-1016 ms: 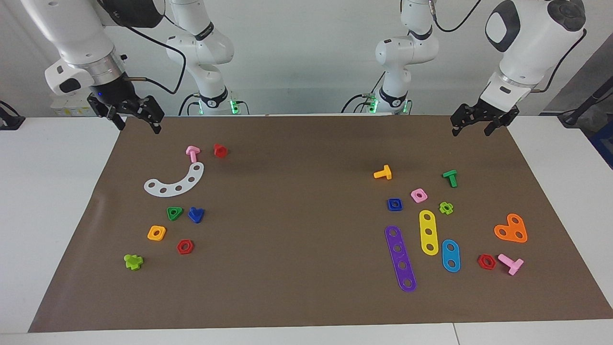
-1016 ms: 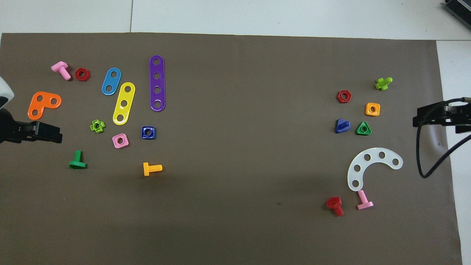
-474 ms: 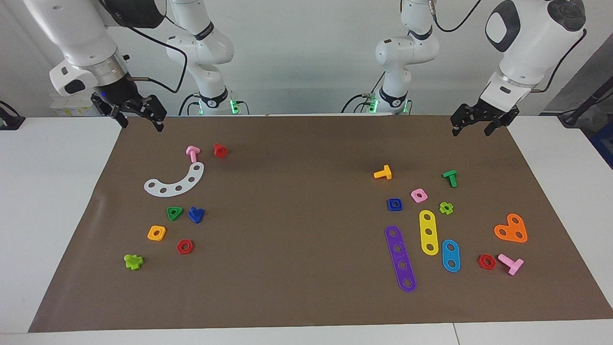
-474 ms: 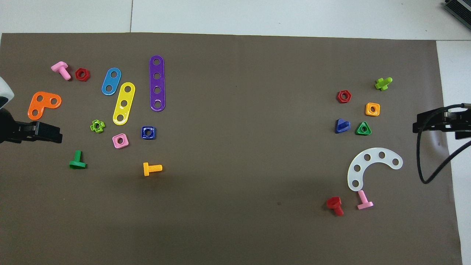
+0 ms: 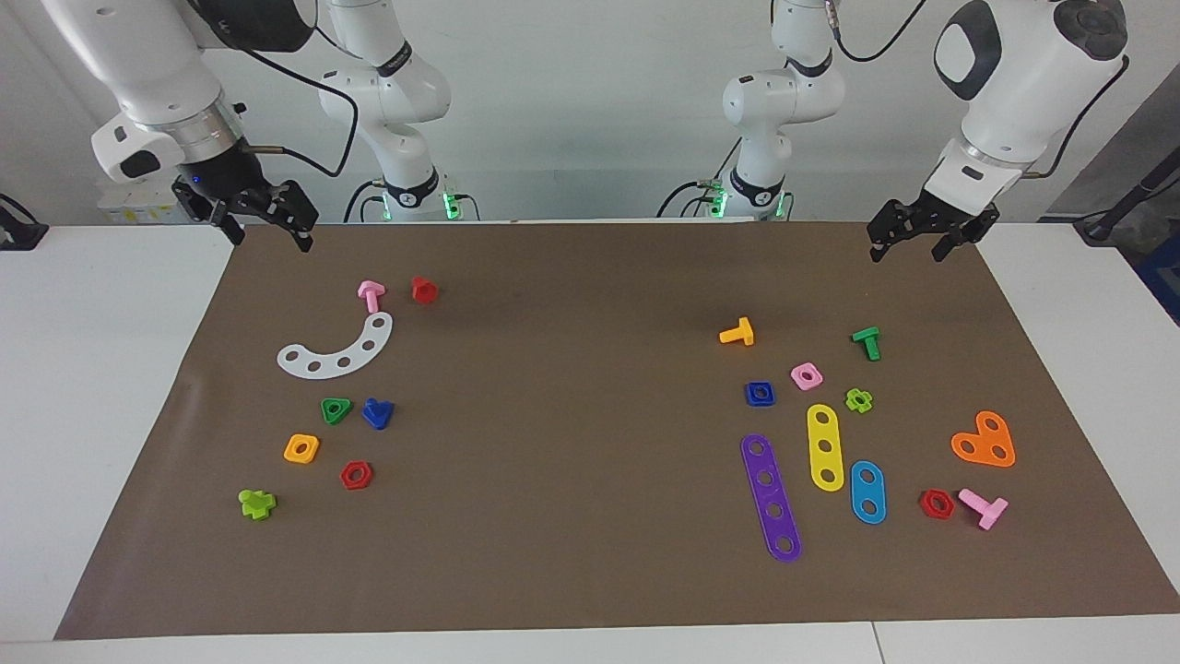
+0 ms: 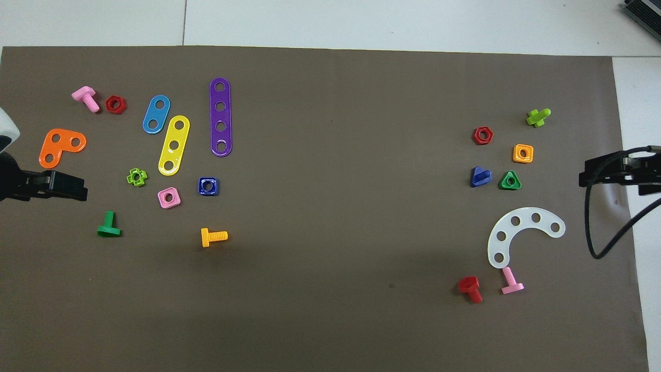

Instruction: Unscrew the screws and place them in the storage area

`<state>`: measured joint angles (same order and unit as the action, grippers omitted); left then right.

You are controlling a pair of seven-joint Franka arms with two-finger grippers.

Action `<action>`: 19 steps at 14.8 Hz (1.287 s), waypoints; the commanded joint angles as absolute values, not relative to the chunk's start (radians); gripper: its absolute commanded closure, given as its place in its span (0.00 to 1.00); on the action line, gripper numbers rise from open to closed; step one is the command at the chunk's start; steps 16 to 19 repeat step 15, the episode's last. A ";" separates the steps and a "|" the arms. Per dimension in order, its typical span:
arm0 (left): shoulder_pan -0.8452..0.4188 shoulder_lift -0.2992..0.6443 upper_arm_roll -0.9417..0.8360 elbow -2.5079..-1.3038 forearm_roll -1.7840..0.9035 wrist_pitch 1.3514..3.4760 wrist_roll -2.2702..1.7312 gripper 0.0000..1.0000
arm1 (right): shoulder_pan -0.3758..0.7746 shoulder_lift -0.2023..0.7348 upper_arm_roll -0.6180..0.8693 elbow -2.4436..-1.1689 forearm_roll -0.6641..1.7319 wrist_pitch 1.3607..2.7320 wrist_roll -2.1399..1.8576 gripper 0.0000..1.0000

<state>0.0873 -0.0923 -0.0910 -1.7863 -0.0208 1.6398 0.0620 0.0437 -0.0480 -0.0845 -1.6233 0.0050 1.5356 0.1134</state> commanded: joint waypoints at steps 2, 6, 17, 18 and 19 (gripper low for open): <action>0.092 -0.123 -0.091 -1.822 -0.032 1.660 0.063 0.00 | 0.028 -0.063 -0.061 -1.632 -0.011 1.537 0.092 0.00; 0.092 -0.123 -0.091 -1.822 -0.032 1.660 0.063 0.00 | 0.031 -0.064 -0.061 -1.632 -0.003 1.536 0.097 0.00; 0.092 -0.123 -0.091 -1.822 -0.032 1.660 0.063 0.00 | 0.048 -0.064 -0.083 -1.634 -0.003 1.536 0.091 0.00; 0.092 -0.123 -0.091 -1.822 -0.032 1.660 0.063 0.00 | 0.048 -0.064 -0.083 -1.634 -0.003 1.536 0.091 0.00; 0.092 -0.123 -0.091 -1.822 -0.032 1.660 0.063 0.00 | 0.048 -0.064 -0.083 -1.634 -0.003 1.536 0.091 0.00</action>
